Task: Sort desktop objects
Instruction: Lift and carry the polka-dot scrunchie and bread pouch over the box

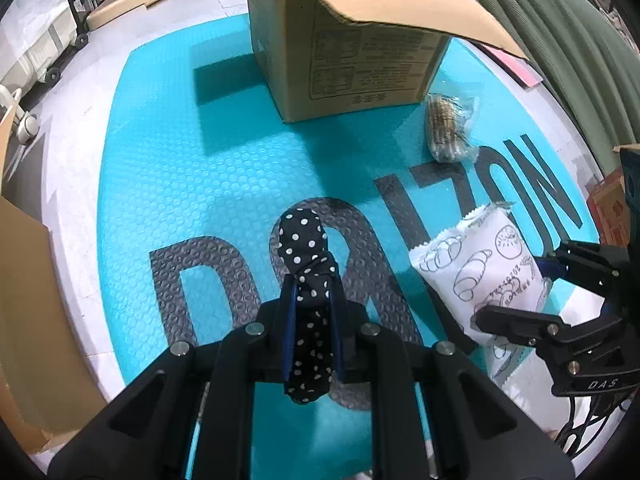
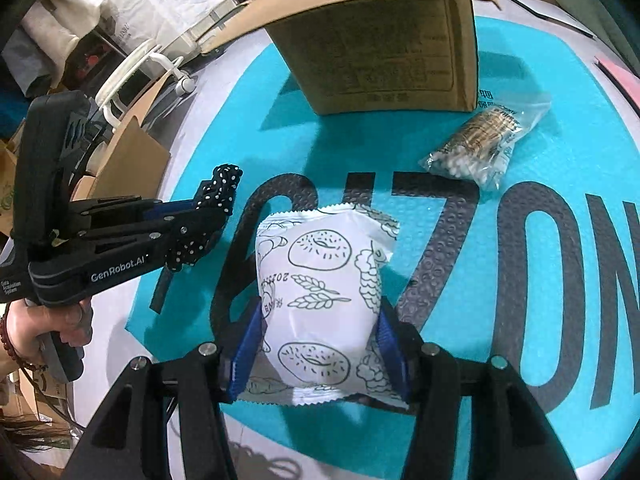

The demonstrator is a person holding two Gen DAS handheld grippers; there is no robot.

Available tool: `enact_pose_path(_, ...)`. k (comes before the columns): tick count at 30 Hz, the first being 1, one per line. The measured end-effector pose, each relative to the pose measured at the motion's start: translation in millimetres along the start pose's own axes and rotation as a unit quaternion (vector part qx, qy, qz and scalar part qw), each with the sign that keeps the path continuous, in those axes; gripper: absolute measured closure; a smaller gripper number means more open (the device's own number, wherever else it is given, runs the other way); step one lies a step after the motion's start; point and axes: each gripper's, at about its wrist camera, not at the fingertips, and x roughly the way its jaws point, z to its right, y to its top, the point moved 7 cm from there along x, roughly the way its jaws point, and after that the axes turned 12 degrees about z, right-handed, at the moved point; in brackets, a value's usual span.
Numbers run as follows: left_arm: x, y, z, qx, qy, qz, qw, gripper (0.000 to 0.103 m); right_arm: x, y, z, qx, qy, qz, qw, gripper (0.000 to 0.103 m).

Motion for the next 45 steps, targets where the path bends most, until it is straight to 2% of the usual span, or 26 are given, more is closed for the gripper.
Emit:
enact_pose_path(4, -7.7, 0.0, -3.7, 0.008, 0.003, -0.001, 1.0000, 0.089, -8.7, 1.3, -3.0, -0.006, -0.001, 0.004, 1.000, 0.048)
enact_pose_path(22, -54.3, 27.9, 36.4, 0.078, -0.010, 0.030, 0.9965, 0.089, -70.4, 25.0, -12.1, -0.015, -0.004, 0.041, 0.999, 0.048)
enact_pose_path(32, -82.0, 63.5, 57.0, 0.108, -0.017, 0.064, 0.9919, 0.089, -112.3, 58.8, -20.8, -0.020, 0.003, 0.081, 0.996, 0.048)
enact_pose_path(38, -90.4, 90.3, 61.0, 0.105, -0.020, 0.078, 0.9912, 0.089, -123.1, 88.3, -21.2, -0.017, 0.012, 0.103, 0.994, 0.048)
enact_pose_path(45, -86.7, 140.7, 48.5, 0.086, -0.018, 0.103, 0.9908, 0.089, -121.0, 131.9, -14.1, -0.026, 0.015, 0.125, 0.992, 0.048)
